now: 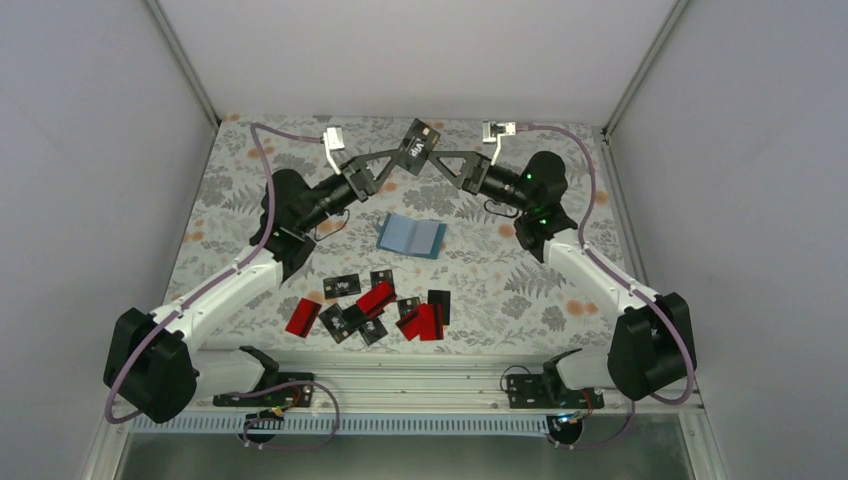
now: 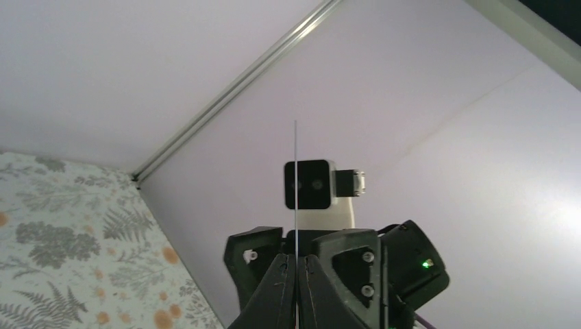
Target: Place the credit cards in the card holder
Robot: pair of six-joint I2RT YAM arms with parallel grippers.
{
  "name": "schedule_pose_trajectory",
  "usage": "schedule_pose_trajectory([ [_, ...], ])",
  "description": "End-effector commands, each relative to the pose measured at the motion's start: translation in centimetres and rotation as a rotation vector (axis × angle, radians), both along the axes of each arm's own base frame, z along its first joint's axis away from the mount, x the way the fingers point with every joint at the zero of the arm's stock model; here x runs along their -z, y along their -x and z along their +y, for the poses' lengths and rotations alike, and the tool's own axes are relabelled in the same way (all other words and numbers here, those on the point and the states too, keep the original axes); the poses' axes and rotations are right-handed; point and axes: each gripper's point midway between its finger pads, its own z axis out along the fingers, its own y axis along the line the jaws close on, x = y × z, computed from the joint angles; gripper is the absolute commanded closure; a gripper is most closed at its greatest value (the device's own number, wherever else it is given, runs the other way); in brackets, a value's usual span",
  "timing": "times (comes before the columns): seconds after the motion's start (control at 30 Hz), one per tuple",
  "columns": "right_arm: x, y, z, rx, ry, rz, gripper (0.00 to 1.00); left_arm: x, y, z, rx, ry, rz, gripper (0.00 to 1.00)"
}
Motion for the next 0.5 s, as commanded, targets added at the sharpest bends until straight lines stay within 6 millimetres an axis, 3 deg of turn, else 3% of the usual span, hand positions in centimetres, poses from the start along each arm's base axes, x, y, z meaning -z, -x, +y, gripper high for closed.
schedule_pose_trajectory([
  [0.0, -2.4, 0.7, 0.7, -0.041, -0.042, -0.068, 0.51, -1.5, 0.8, -0.1, 0.043, 0.067, -0.048, 0.97],
  [0.27, -3.1, 0.7, 1.3, -0.056, -0.055, -0.076, 0.71, -1.1, 0.7, -0.1, 0.038, 0.077, -0.037, 0.98],
  [0.47, -3.5, 0.8, 1.6, -0.076, -0.073, -0.075, 0.78, -0.8, 0.5, -0.2, 0.041, 0.078, -0.029, 0.98],
])
